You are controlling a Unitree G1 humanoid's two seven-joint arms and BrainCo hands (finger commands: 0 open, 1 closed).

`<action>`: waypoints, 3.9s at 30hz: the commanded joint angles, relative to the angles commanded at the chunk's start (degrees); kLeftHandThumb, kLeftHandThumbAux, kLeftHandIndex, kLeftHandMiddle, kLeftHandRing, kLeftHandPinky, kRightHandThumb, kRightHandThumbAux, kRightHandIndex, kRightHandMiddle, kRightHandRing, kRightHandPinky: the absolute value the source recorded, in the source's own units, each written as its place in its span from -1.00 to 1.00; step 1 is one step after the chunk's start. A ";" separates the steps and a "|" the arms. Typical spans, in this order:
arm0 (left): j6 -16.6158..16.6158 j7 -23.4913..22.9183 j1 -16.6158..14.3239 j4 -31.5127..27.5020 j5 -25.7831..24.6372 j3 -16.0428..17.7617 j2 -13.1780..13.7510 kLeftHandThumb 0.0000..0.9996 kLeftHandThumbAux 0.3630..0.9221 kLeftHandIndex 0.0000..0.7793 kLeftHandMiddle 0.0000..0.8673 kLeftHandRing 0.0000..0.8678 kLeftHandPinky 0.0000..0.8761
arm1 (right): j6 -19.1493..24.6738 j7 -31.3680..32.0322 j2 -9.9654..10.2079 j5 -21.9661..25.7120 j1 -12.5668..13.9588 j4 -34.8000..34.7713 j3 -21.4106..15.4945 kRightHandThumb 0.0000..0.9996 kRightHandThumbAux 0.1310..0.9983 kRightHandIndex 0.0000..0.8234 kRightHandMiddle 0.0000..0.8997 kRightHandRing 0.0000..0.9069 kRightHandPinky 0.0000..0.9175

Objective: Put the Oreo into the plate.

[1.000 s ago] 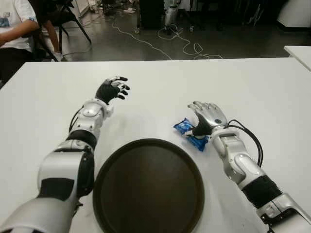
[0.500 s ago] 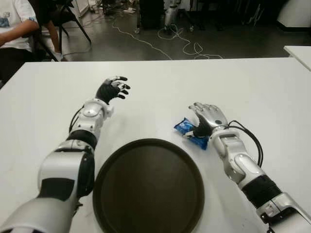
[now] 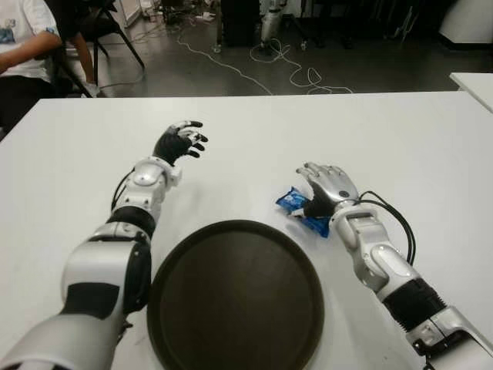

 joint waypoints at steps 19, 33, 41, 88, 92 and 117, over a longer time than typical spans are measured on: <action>-0.12 -0.03 -0.10 0.02 0.53 -0.35 0.05 -0.82 0.00 -0.28 0.11 0.14 0.08 | -3.54 0.59 -2.18 0.15 4.77 -9.68 0.85 -1.00 -0.13 -0.85 -0.78 -0.77 -0.81; -0.20 0.76 -0.06 0.02 0.68 -0.66 0.10 -0.79 0.05 -0.29 0.07 0.10 0.06 | -4.05 1.84 -2.88 -0.04 6.78 -14.25 0.45 -1.00 -0.06 -0.88 -0.79 -0.79 -0.79; 0.01 0.75 -0.10 -0.01 0.47 -0.51 0.17 -0.75 0.05 -0.28 0.07 0.11 0.09 | -3.16 2.26 -2.28 0.05 6.84 -14.30 0.16 -1.00 -0.05 -0.89 -0.78 -0.79 -0.80; -0.57 0.53 -0.13 0.01 0.85 -0.67 0.38 -0.82 0.09 -0.19 0.14 0.17 0.12 | 1.04 -1.21 0.68 0.58 0.99 -1.02 0.39 -1.00 -0.15 -0.89 -0.78 -0.77 -0.78; -0.56 0.22 -0.17 -0.01 0.83 -0.82 0.37 -0.85 0.09 -0.19 0.13 0.16 0.09 | 0.87 -1.37 0.66 0.88 1.09 -0.93 0.36 -1.00 -0.15 -0.86 -0.77 -0.76 -0.80; -0.17 0.85 -0.12 0.00 0.44 -0.47 0.06 -0.77 0.03 -0.29 0.06 0.12 0.13 | -1.13 0.08 -0.64 0.56 1.70 -0.98 1.77 -1.00 -0.11 -0.86 -0.74 -0.72 -0.68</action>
